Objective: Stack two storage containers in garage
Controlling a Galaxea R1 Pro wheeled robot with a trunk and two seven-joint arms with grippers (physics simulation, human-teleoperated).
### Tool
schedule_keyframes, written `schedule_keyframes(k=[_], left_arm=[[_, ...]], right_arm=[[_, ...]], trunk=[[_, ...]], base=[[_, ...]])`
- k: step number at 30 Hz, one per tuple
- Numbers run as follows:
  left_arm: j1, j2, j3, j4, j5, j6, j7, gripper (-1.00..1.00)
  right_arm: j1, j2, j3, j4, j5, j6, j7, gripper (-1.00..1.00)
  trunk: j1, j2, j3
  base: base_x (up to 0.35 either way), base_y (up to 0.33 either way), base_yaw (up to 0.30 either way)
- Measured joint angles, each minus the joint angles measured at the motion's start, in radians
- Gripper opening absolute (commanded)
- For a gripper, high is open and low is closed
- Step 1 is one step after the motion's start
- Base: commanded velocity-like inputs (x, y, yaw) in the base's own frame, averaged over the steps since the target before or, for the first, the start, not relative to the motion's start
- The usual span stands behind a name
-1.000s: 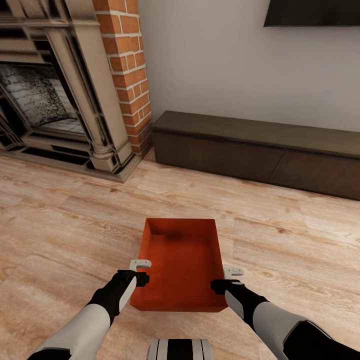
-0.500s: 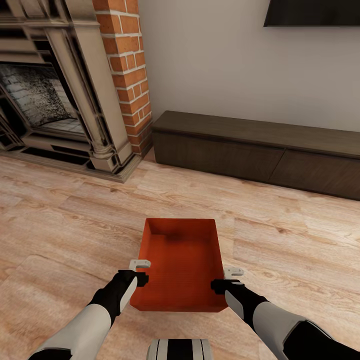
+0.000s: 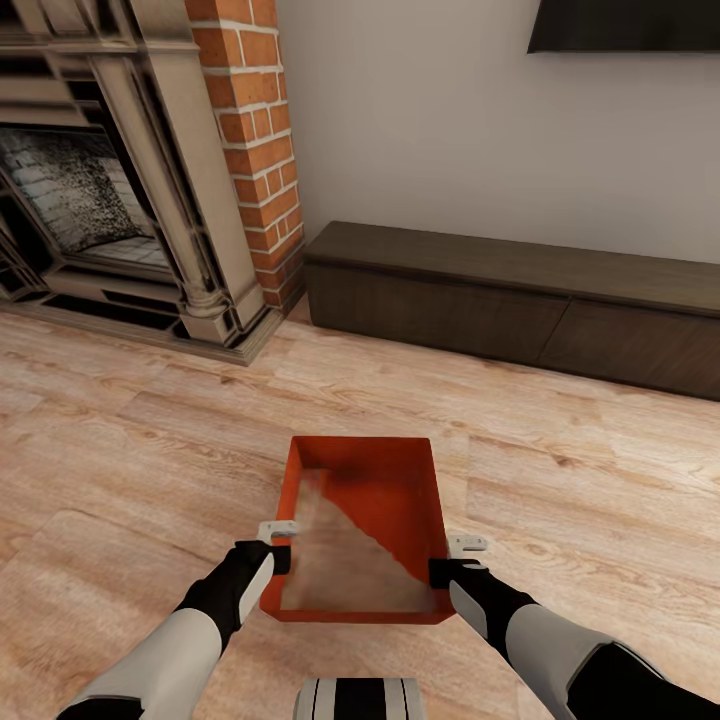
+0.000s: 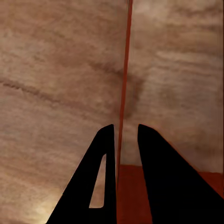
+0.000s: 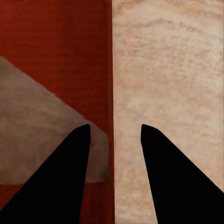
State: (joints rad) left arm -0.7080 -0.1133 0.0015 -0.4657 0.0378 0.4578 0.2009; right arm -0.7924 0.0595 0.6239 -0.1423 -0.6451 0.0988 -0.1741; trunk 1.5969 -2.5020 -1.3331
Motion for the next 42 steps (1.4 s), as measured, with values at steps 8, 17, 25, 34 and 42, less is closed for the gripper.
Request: schedule_keyframes(k=[8, 17, 25, 34, 42], left_arm=[[0.0, -0.002, 0.001, -0.002, -0.004, -0.003, 0.005, -1.0], [0.0, -0.003, 0.001, -0.002, -0.005, -0.007, 0.008, -1.0], [-0.001, -0.003, 0.004, -0.003, -0.016, 0.001, 0.004, -1.0], [-0.001, -0.002, 0.007, -0.003, -0.021, 0.002, 0.0, -1.0], [-0.001, -0.003, 0.004, -0.005, -0.02, 0.001, 0.003, -1.0]], right_arm=[[0.0, 0.0, -0.001, -0.001, -0.002, 0.001, 0.0, -1.0], [0.0, 0.0, -0.003, -0.001, -0.001, 0.0, 0.001, -1.0], [0.001, 0.004, -0.012, 0.006, 0.004, 0.0, 0.003, -1.0], [0.001, 0.005, -0.014, 0.007, 0.005, -0.001, 0.003, -1.0], [0.001, 0.004, -0.006, 0.006, -0.004, -0.004, 0.003, -1.0]], trunk=[[0.0, 0.0, 0.0], [0.0, 0.0, 0.0], [0.003, 0.002, 0.031], [-0.031, 0.065, 0.059], [-0.062, 0.121, 0.084]], base=[[0.0, 0.0, 0.0], [0.0, 0.0, 0.0], [0.0, 0.0, 0.0], [0.0, 0.0, 0.0], [0.0, 0.0, 0.0]])
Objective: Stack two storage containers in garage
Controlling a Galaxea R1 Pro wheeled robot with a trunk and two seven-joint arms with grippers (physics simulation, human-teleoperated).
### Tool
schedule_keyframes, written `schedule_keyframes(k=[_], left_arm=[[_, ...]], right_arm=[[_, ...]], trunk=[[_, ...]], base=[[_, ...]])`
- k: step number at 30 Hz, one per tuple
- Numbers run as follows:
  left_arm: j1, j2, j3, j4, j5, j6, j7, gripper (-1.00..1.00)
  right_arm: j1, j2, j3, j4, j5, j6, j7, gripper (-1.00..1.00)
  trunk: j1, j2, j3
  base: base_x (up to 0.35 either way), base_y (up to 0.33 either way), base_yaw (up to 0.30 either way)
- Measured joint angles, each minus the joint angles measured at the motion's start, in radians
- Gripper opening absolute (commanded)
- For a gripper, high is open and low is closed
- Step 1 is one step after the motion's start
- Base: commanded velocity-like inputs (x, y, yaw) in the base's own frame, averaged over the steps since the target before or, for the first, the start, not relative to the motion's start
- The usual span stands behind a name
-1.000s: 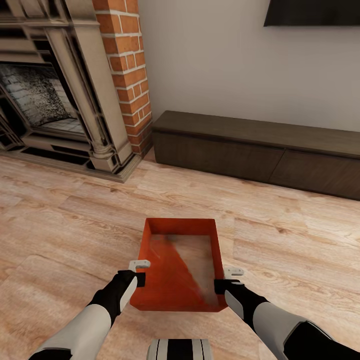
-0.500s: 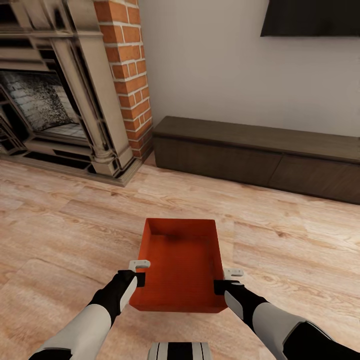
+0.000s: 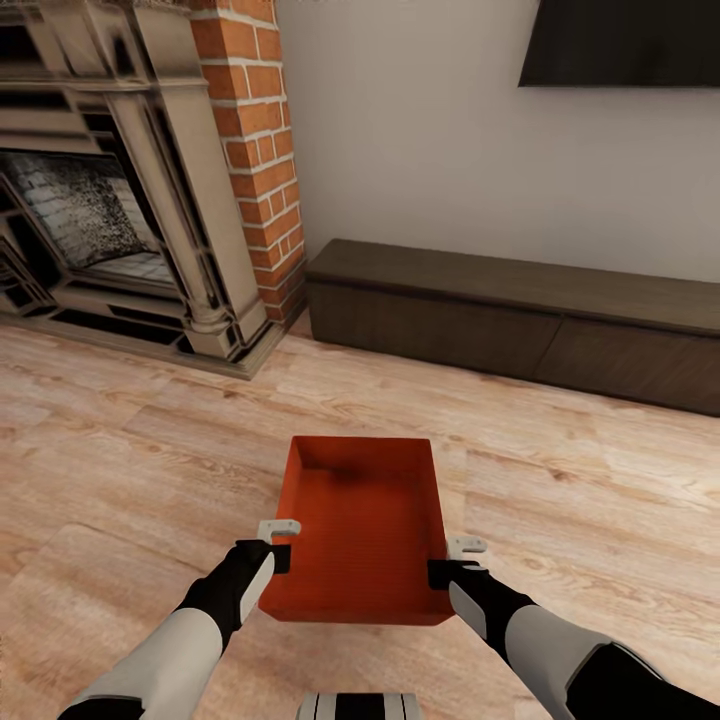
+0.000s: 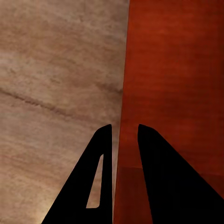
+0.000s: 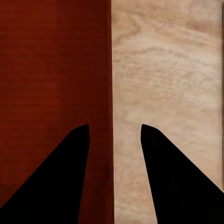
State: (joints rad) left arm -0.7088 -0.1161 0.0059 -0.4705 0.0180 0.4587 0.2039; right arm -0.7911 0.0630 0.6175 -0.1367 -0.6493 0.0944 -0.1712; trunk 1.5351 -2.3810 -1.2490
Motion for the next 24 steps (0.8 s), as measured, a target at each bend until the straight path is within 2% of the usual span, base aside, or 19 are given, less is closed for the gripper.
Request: schedule_keyframes(k=[8, 16, 24], left_arm=[[0.0, -0.005, 0.005, -0.003, -0.01, 0.0, 0.0, -1.0], [0.0, -0.01, 0.012, -0.009, -0.023, 0.0, -0.001, -1.0], [0.0, -0.007, 0.011, -0.007, -0.02, 0.003, -0.002, -1.0]], right_arm=[[0.001, -0.006, 0.011, -0.009, -0.012, 0.0, 0.0, -1.0], [0.001, -0.01, 0.003, -0.011, -0.005, -0.002, 0.006, -1.0], [0.001, -0.008, 0.005, -0.011, -0.006, 0.002, 0.003, -1.0]], trunk=[[-0.031, 0.056, 0.025], [-0.061, 0.112, 0.05], [-0.092, 0.168, 0.075]], base=[[0.0, 0.0, 0.0], [0.0, 0.0, 0.0], [0.0, 0.0, 0.0]])
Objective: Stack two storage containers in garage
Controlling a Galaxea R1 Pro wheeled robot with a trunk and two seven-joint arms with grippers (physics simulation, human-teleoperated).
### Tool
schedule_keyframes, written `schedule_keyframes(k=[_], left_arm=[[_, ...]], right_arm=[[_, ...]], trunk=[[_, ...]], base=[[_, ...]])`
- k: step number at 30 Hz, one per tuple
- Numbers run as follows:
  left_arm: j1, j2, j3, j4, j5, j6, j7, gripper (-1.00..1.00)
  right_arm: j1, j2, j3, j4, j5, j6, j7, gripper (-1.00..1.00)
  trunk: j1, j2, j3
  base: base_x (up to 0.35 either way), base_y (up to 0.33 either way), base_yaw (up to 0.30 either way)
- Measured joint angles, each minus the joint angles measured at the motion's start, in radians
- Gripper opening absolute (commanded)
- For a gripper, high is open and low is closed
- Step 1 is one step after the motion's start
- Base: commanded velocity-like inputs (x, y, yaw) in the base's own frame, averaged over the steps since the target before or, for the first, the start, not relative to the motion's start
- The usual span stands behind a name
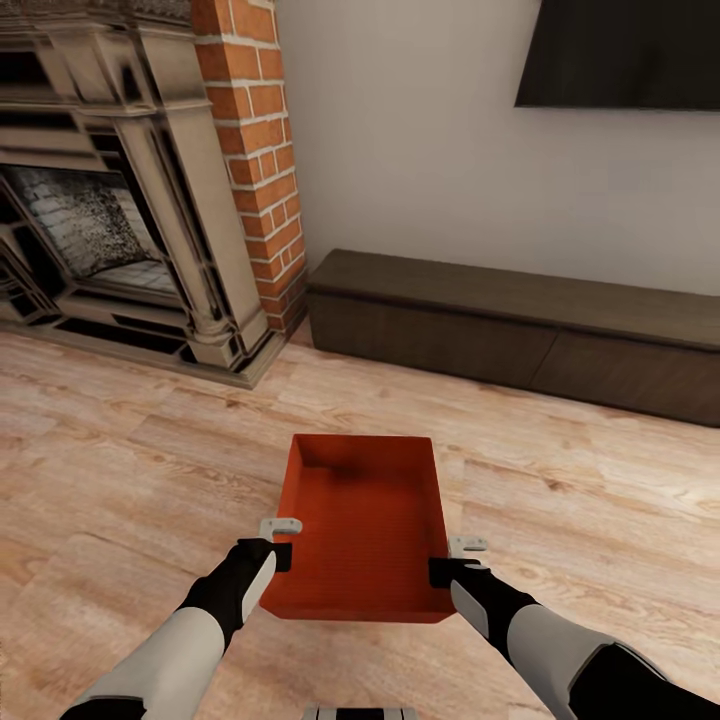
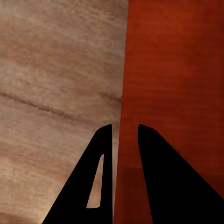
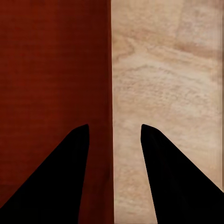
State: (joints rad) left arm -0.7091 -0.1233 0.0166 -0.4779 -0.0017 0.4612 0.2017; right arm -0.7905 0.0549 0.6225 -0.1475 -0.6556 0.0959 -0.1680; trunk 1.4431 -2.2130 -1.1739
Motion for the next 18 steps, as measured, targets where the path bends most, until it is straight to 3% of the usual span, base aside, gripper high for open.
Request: schedule_keyframes(k=[18], left_arm=[[0.0, -0.001, 0.0, 0.003, 0.001, 0.0, 0.002, -1.0]], right_arm=[[0.0, -0.001, 0.001, 0.0, 0.001, 0.003, 0.001, -1.0]], trunk=[[-0.069, 0.126, 0.056]], base=[[0.0, 0.0, 0.0]])
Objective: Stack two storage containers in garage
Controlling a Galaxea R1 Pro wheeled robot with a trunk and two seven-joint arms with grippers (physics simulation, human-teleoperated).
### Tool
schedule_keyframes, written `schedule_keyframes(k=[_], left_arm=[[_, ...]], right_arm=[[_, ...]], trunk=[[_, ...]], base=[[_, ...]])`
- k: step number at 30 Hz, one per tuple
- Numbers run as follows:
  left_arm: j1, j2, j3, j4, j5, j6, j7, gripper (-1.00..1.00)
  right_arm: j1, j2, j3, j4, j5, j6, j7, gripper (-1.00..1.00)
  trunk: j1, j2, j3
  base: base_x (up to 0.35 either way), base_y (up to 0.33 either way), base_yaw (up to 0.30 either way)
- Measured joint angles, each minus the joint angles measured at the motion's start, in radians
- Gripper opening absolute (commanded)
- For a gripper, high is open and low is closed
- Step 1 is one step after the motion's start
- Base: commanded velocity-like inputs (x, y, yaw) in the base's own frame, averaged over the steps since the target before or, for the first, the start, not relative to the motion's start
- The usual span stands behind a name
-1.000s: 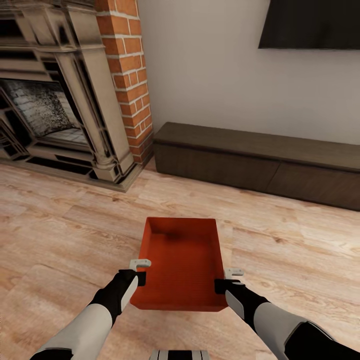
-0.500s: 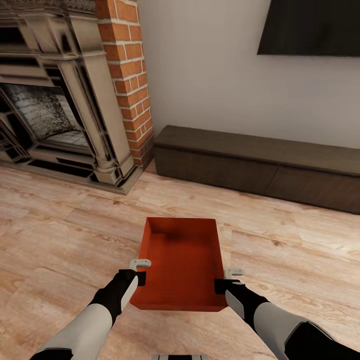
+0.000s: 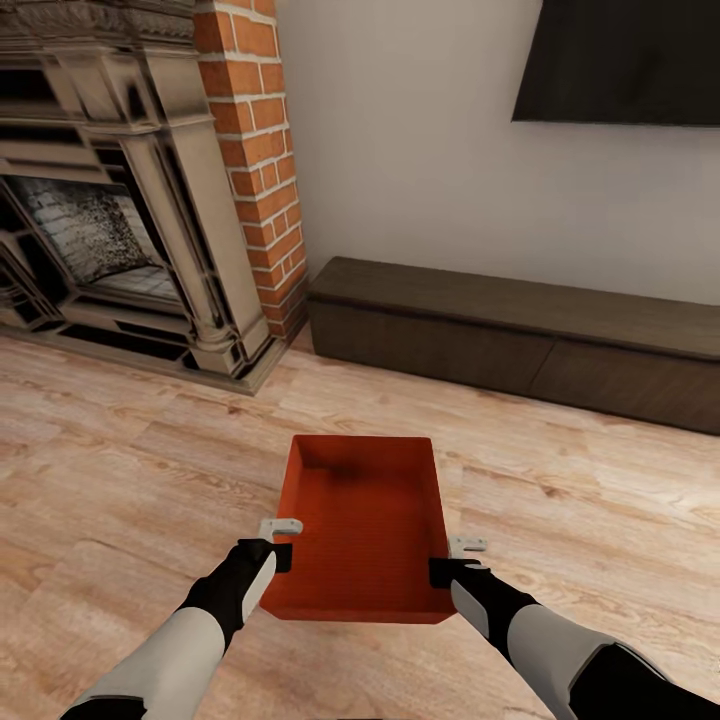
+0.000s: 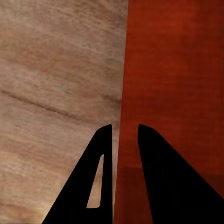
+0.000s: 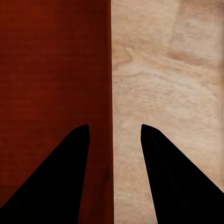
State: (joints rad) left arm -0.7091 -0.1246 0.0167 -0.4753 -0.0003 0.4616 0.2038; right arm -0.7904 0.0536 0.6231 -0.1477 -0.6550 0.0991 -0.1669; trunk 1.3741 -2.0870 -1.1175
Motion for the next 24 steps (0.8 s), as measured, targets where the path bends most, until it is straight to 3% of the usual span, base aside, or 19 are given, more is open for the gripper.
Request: schedule_keyframes(k=[5, 10, 20, 24], left_arm=[[0.0, 0.011, -0.009, -0.001, 0.021, -0.014, -0.002, -1.0], [0.001, 0.015, -0.018, -0.002, 0.032, -0.013, -0.002, -1.0], [0.001, 0.008, -0.004, -0.005, 0.014, -0.014, -0.003, -1.0], [0.001, 0.006, -0.001, -0.005, 0.01, -0.014, -0.003, -1.0]], right_arm=[[0.0, 0.009, 0.0, -0.005, 0.005, -0.01, -0.017, -1.0], [0.0, 0.008, 0.04, -0.007, -0.037, -0.01, -0.023, -1.0], [0.0, 0.007, -0.028, -0.002, 0.032, -0.015, -0.004, -1.0], [0.0, 0.007, -0.035, -0.002, 0.037, -0.015, -0.003, -1.0]], trunk=[[-0.011, 0.021, 0.009], [-0.011, 0.021, 0.009], [-0.011, 0.021, 0.009], [-0.011, 0.021, 0.009]], base=[[0.0, 0.0, 0.0], [0.0, 0.0, 0.0], [0.0, 0.0, 0.0], [0.0, 0.0, 0.0]])
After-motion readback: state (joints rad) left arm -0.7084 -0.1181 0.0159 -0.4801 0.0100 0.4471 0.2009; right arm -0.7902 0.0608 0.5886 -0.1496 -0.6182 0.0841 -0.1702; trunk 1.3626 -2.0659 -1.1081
